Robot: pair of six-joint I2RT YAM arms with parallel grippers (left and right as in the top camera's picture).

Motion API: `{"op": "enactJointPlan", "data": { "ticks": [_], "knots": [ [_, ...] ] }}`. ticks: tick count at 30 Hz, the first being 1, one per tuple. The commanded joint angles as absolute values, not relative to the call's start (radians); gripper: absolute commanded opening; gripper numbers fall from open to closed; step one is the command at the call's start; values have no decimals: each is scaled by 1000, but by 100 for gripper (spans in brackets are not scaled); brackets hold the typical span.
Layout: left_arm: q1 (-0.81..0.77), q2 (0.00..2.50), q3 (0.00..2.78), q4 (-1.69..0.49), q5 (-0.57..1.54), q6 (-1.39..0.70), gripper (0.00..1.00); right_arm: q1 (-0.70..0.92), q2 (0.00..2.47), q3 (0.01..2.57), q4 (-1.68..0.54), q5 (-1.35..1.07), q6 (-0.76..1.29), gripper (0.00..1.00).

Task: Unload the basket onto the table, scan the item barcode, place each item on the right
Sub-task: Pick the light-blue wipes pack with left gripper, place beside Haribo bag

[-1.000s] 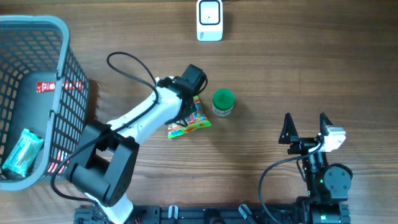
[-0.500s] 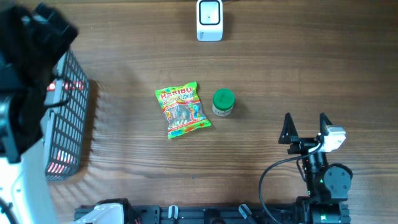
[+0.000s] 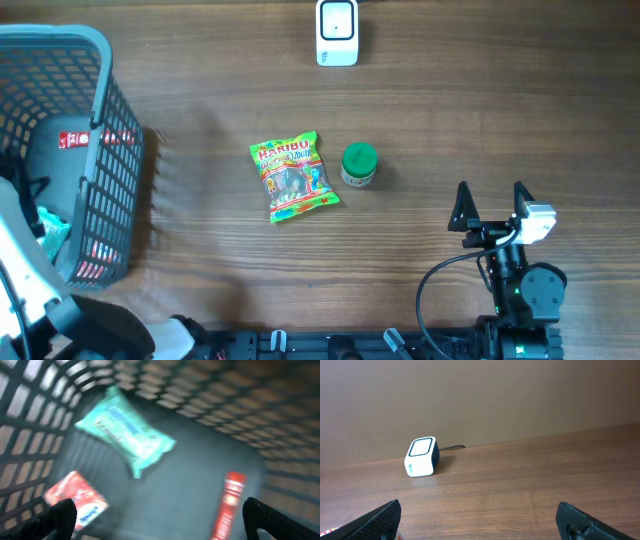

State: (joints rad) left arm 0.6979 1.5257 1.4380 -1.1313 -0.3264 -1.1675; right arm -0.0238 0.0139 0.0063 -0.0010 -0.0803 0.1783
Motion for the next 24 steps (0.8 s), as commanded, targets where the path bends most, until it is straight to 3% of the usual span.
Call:
{"op": "enactJointPlan", "data": {
  "ticks": [1, 7, 15, 18, 24],
  "knots": [
    [769, 1549, 1288, -1076, -304, -1421, 100, -20, 9, 5, 1, -67, 184, 100],
    [822, 1562, 1098, -847, -304, -1448, 100, -20, 9, 5, 1, -67, 184, 100],
    [822, 1673, 1075, -709, -307, -1448, 99, -20, 9, 5, 1, -67, 184, 100],
    [822, 1711, 1074, -691, -323, -1448, 90, -20, 9, 5, 1, -67, 184, 100],
    [822, 1776, 1074, -686, -342, -1448, 80, -20, 9, 5, 1, -67, 184, 100]
  ]
}}
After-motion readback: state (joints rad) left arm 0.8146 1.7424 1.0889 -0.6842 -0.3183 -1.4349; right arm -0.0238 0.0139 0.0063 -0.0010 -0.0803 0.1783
